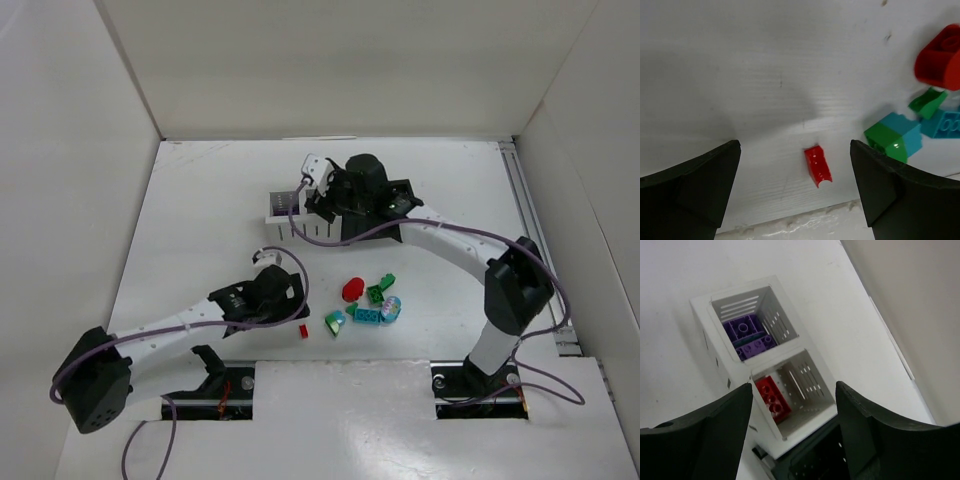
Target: Sort the legos into containers by color
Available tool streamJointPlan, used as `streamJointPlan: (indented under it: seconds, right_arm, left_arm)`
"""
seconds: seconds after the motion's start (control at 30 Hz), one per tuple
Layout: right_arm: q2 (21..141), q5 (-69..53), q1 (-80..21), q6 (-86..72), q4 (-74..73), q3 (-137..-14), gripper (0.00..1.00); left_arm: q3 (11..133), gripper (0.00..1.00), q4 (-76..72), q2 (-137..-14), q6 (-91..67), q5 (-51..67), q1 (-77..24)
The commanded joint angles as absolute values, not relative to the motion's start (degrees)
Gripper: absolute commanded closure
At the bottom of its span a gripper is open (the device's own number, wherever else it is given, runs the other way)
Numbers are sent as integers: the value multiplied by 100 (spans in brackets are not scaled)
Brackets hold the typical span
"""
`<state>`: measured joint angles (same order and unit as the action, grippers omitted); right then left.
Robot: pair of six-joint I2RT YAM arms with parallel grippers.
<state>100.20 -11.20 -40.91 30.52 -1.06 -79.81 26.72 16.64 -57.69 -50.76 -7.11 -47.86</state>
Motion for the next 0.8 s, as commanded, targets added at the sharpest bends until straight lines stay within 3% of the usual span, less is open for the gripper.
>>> streamJointPlan:
  seconds: [0.0,0.5,0.77]
  right_arm:
    - [9310,-1151,-3999,3085,176,-7544,28]
    - [7665,-264,-3771,2681,229,-5494,27]
    - [7023,-114,-3533,2523,229,-4843,27]
  left_arm:
    - [2892,12,2240,-5976,-5466,-949,-5149]
    - [3418,37,2749,-7082,-6170,-1396,-6433]
    - [3945,58,3410,-8182,-6723,-1810,-6829]
